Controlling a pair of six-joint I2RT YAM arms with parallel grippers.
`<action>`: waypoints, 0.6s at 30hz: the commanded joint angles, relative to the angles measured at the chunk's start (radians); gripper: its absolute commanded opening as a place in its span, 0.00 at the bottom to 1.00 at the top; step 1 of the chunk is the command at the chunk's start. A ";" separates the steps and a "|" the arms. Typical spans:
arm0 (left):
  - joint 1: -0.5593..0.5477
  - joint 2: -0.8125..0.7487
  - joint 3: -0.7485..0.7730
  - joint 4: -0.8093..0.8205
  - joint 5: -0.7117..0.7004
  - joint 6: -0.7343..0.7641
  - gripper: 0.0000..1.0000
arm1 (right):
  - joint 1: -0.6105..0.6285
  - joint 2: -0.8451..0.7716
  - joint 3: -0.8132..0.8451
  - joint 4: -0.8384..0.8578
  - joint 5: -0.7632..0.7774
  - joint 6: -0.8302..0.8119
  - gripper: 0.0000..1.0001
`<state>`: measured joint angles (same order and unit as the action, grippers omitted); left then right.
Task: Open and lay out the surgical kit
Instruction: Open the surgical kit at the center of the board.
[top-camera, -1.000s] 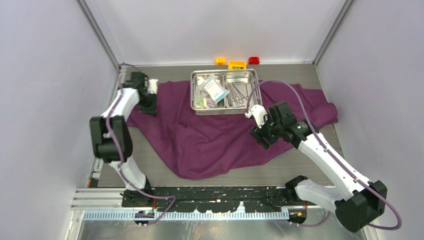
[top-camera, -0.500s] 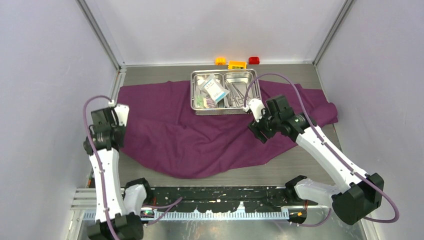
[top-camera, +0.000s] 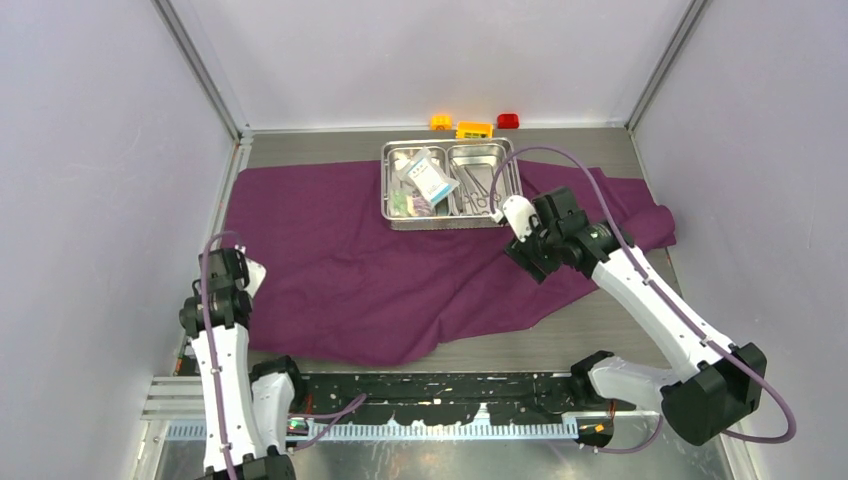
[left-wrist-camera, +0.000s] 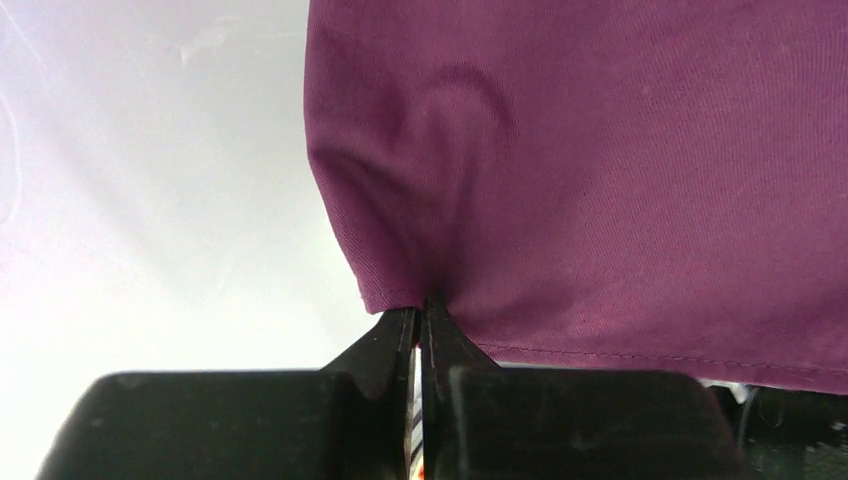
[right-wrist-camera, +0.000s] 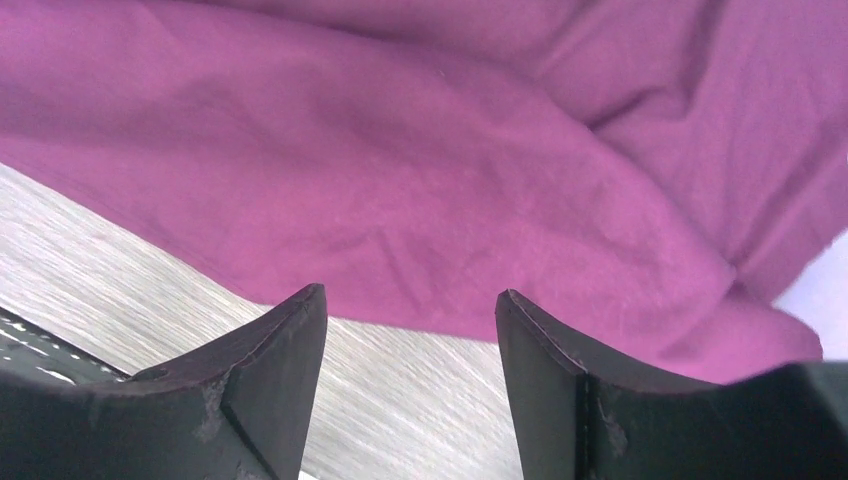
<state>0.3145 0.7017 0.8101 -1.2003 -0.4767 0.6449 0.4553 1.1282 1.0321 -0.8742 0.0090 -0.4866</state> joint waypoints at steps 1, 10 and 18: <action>0.005 0.034 -0.014 0.009 -0.139 0.088 0.14 | -0.051 0.023 0.048 -0.087 0.142 -0.010 0.68; -0.004 0.287 0.181 0.133 0.000 0.048 1.00 | -0.363 0.058 0.064 -0.087 0.116 -0.004 0.70; -0.226 0.384 0.336 0.178 0.203 -0.162 1.00 | -0.799 0.167 0.081 -0.003 -0.095 0.053 0.78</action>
<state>0.2100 1.0786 1.0939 -1.0798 -0.4011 0.6064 -0.1818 1.2362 1.0599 -0.9302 0.0574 -0.4839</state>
